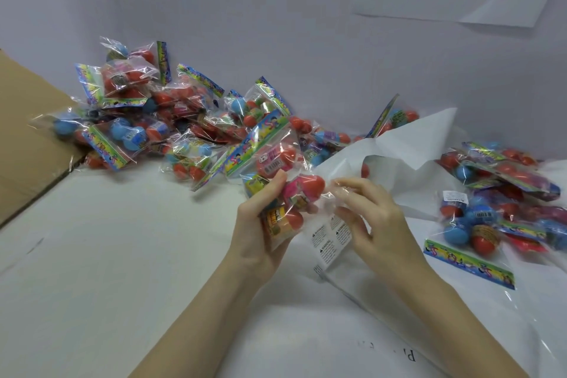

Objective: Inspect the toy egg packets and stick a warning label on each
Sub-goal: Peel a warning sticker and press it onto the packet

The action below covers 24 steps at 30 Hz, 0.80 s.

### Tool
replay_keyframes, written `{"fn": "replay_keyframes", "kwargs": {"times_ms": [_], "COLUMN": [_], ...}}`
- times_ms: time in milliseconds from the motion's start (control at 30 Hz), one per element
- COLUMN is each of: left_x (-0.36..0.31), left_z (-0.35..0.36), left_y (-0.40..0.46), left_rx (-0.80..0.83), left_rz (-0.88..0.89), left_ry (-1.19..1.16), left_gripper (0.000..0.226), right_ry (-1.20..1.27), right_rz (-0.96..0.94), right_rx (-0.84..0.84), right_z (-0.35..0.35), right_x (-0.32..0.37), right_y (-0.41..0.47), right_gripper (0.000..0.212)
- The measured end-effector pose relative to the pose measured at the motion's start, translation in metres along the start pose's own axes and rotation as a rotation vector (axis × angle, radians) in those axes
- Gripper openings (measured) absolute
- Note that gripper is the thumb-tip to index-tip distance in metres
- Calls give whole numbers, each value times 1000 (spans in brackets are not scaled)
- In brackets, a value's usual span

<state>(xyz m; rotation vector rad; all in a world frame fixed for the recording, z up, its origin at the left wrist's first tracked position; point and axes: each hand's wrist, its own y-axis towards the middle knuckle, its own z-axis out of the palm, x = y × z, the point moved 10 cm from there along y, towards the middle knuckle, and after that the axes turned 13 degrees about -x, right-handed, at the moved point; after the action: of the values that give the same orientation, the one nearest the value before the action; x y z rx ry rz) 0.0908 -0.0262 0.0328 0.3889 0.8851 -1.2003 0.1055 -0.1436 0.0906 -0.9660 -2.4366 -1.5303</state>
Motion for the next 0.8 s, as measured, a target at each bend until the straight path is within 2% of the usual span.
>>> {"fn": "replay_keyframes", "kwargs": {"times_ms": [133, 267, 500, 700, 800], "left_x": [0, 0, 3, 2, 3], "left_z": [-5, -1, 1, 10, 10], "left_y": [2, 1, 0, -4, -5], "left_rx": [-19, 20, 37, 134, 128], "left_rz": [-9, -30, -46, -5, -22], "left_ry": [-18, -27, -5, 50, 32], "left_gripper": [21, 11, 16, 15, 15], "right_ry": [-162, -182, -284, -282, -285], "right_rz": [-155, -184, -385, -425, -436], "right_rx": [-23, -4, -77, -98, -116], "right_z": [-5, -8, -20, -22, -23], "right_x": [11, 16, 37, 41, 43], "right_y": [2, 3, 4, 4, 5], "right_gripper": [30, 18, 8, 8, 23]}}
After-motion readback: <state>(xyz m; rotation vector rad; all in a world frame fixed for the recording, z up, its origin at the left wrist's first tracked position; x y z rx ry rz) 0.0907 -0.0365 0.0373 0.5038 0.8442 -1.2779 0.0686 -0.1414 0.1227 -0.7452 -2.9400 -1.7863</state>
